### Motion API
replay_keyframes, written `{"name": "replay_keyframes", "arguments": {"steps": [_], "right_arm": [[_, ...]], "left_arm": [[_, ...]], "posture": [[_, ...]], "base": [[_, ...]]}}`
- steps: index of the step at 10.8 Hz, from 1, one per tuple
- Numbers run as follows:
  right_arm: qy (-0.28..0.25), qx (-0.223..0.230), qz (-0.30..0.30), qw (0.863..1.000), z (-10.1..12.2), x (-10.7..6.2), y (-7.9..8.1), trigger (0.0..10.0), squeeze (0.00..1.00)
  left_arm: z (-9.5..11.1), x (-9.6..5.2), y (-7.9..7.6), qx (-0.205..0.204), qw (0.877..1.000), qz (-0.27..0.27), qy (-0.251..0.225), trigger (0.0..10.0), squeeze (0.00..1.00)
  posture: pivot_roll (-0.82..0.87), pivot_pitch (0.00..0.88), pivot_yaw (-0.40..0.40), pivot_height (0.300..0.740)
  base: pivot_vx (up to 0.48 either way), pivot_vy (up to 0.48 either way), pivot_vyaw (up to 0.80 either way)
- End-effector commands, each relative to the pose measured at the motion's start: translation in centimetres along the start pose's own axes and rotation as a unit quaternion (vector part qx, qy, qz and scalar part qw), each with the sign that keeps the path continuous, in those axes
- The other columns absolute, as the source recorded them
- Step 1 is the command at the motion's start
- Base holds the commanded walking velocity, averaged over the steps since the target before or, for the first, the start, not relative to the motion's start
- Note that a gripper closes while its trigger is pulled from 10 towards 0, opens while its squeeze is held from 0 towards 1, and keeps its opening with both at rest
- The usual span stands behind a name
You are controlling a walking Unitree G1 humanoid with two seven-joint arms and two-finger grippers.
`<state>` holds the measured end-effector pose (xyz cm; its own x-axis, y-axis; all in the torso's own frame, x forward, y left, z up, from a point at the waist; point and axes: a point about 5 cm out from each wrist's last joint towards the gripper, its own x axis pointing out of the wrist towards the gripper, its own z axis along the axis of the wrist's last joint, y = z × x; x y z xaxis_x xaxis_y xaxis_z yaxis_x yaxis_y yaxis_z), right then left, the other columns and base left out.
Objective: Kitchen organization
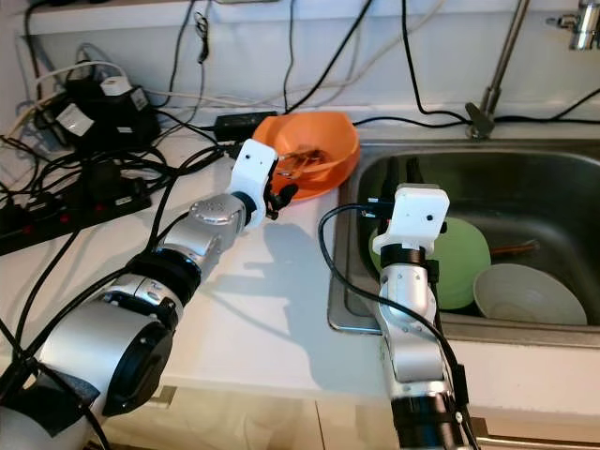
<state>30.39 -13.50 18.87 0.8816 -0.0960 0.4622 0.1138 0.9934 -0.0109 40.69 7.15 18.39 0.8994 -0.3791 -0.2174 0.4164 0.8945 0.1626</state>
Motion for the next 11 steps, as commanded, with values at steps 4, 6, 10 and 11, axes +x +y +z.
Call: {"name": "replay_keyframes", "arguments": {"steps": [4,6,10,11], "right_arm": [[0.046,-0.009,-0.003,0.999,-1.3,-1.6,0.0,10.0,0.0],[0.048,-0.007,-0.004,0.999,-1.2,-1.6,0.2,10.0,0.0],[0.053,-0.009,-0.007,0.999,-1.2,-1.4,0.0,10.0,0.0],[0.052,-0.008,-0.006,0.999,-1.2,-1.2,0.1,10.0,0.0]], "left_arm": [[0.9,-0.1,1.2,-0.005,1.0,0.021,-0.002,10.0,0.0],[0.8,-0.1,1.6,-0.021,0.999,0.027,0.009,10.0,0.0],[-0.5,-0.3,1.7,-0.029,0.998,0.014,0.05,10.0,0.0],[-1.0,-0.4,1.8,-0.034,0.998,0.013,0.056,10.0,0.0]], "posture": [[-0.08,0.1,0.163,0.74],[-0.08,0.103,0.168,0.74],[-0.06,0.098,0.169,0.74],[-0.06,0.091,0.165,0.74]], "base": [[0.0,0.0,0.0],[0.0,0.0,0.0],[0.0,0.0,0.0],[0.0,0.0,0.0]]}}
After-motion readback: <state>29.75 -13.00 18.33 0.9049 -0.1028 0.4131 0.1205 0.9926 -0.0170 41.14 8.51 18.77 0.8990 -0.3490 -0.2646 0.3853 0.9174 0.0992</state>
